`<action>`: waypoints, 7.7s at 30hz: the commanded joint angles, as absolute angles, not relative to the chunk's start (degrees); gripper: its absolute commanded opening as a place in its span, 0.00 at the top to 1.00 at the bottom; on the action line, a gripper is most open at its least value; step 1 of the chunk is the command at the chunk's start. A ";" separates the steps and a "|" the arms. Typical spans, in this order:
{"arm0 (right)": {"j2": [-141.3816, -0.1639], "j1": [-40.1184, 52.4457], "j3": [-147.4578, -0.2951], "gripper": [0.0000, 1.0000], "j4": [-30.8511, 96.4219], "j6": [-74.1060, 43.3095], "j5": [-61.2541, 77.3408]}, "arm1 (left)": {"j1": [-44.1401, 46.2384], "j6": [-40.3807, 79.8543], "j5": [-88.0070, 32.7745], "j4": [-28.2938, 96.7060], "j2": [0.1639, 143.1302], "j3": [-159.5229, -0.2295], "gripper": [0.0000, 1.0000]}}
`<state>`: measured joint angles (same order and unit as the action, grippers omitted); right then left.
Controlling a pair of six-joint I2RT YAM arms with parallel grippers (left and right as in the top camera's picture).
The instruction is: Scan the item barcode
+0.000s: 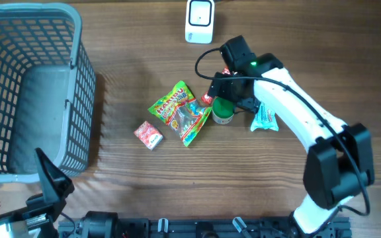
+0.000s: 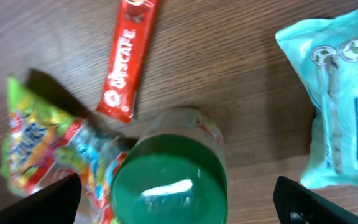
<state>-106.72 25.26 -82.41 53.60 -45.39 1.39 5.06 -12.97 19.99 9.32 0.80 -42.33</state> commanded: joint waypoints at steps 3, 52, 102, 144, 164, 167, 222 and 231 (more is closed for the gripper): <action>-112.71 25.34 -83.46 0.01 52.84 -45.95 0.80 | 4.60 -12.88 19.33 9.87 0.25 -42.26 0.00; -114.17 25.15 -105.01 0.44 79.99 -29.30 17.91 | 4.64 -0.99 -5.34 26.70 0.36 -21.21 0.00; -114.08 25.15 -108.07 0.44 85.23 -27.00 15.16 | 4.64 -0.84 -3.16 33.45 0.38 -8.84 0.00; -129.03 25.15 -109.16 0.42 4.89 -16.08 -10.81 | 4.64 -0.89 -2.74 33.65 0.38 -8.84 0.00; -132.46 24.38 -109.19 0.37 -9.87 -10.57 -13.82 | 4.64 -0.86 -2.74 33.65 0.38 -8.84 0.00; -126.08 22.17 -109.19 0.36 -2.83 -10.44 -13.85 | 4.64 -0.86 -2.74 33.65 0.38 -8.84 0.00; -98.87 -22.57 -114.17 0.00 58.92 -24.14 9.32 | 4.64 -0.86 -2.74 33.65 0.38 -8.84 0.00; -103.18 8.84 -108.62 0.00 72.75 -18.15 -9.10 | 4.64 -0.86 -2.74 33.65 0.38 -8.84 0.00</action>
